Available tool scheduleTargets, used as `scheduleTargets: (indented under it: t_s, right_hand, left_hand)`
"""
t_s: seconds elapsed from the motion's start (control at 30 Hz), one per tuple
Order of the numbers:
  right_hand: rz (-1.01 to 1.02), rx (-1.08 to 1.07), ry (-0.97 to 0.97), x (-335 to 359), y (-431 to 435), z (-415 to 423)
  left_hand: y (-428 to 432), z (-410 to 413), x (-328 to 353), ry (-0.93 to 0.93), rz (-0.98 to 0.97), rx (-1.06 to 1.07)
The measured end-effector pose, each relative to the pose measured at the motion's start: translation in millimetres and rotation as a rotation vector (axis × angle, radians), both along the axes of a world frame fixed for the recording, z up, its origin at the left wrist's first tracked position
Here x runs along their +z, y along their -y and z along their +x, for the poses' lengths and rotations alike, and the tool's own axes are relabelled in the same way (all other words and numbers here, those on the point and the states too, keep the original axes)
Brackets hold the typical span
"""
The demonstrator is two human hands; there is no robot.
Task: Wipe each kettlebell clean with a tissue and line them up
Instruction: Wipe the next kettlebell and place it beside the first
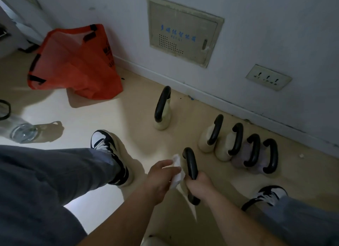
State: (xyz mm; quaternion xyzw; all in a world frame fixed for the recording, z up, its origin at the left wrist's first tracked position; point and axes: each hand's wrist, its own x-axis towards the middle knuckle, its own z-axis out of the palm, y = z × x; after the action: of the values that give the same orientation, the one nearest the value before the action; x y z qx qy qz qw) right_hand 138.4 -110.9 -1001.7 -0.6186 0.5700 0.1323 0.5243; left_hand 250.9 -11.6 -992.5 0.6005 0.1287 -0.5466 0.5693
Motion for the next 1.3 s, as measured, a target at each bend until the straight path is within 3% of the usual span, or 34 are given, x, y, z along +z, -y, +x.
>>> scheduleTargets:
  t_s: [0.17, 0.3, 0.37, 0.43, 0.53, 0.73, 0.83, 0.9, 1.0, 1.1, 1.23, 1.3]
  right_hand:
    - [-0.004, -0.140, 0.109, 22, 9, -14]
    - [-0.214, -0.247, 0.181, 38, 15, -17]
    - [-0.147, -0.246, 0.235, 48, 17, -8]
    - [-0.042, -0.250, 0.329, 59, 20, -2]
    - [-0.077, -0.262, 0.447, 69, 27, -7]
    - [0.032, -0.521, 0.486, 59, 43, -18]
    - [0.126, -0.678, 0.575, 56, 47, -17]
    - [0.085, -0.668, 0.554, 55, 48, -15]
    - [0.072, -0.622, 0.558, 56, 47, -7]
    - [0.284, -0.652, 0.663, 62, 44, -2]
    - [0.319, -0.579, 0.705, 63, 49, -5]
    - [0.312, -0.545, 0.694, 63, 47, -4]
  left_hand:
    - [1, -4, 16, 0.002, -0.087, -0.091]
    - [10, -6, 25, -0.088, -0.187, -0.142]
    - [17, -7, 28, -0.126, -0.247, -0.169]
    - [25, -8, 27, -0.044, -0.266, -0.202]
    - [38, -6, 21, 0.062, -0.256, -0.208]
    - [48, -11, 24, 0.068, -0.200, -0.184]
    - [43, -11, 25, 0.222, -0.081, -0.117]
    - [41, -10, 28, 0.507, 0.017, -0.071]
    - [45, -9, 49, 0.683, -0.152, -0.252]
    - [49, -15, 58, 0.665, -0.252, -0.447]
    - [42, -8, 53, 0.268, -0.294, -0.245]
    - [42, -4, 51, 0.194, -0.276, -0.222]
